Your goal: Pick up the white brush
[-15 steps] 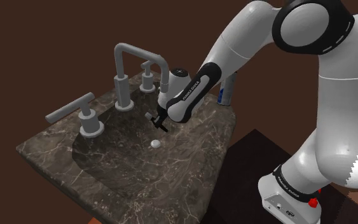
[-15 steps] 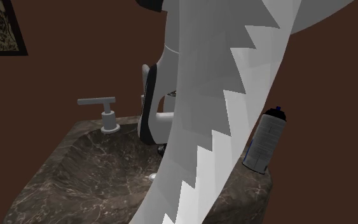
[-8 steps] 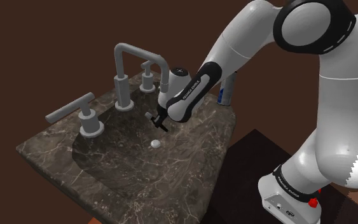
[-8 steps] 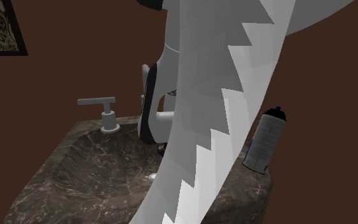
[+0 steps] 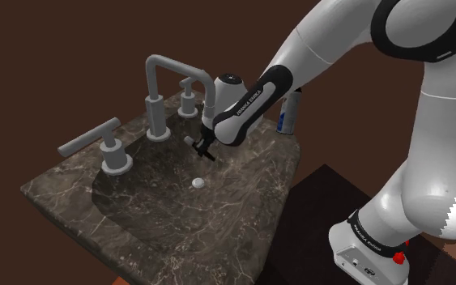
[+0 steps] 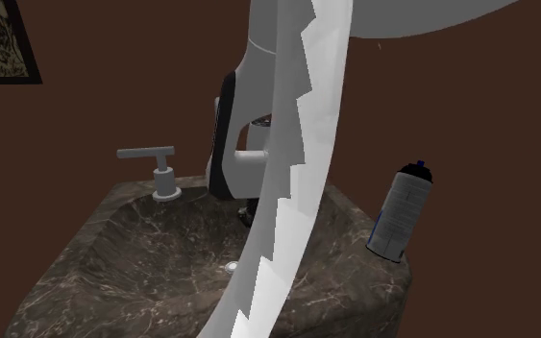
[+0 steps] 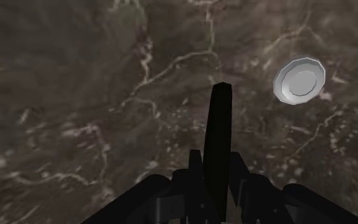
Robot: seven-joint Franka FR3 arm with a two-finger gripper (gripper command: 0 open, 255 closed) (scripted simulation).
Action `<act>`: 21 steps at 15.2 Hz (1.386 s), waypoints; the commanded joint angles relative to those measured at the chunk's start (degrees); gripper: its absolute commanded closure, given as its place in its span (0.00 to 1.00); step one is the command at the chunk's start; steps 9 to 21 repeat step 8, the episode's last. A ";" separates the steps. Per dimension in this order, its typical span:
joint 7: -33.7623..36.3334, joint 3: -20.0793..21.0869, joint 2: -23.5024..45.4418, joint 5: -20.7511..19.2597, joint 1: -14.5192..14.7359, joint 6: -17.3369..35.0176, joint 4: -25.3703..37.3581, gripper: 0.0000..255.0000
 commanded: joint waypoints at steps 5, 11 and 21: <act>-0.52 0.94 -4.41 0.86 -0.76 -3.85 -0.57 1.00; -0.63 1.10 -5.21 1.04 -0.88 -4.59 -0.64 1.00; -0.63 1.10 -5.21 1.04 -0.88 -4.59 -0.64 1.00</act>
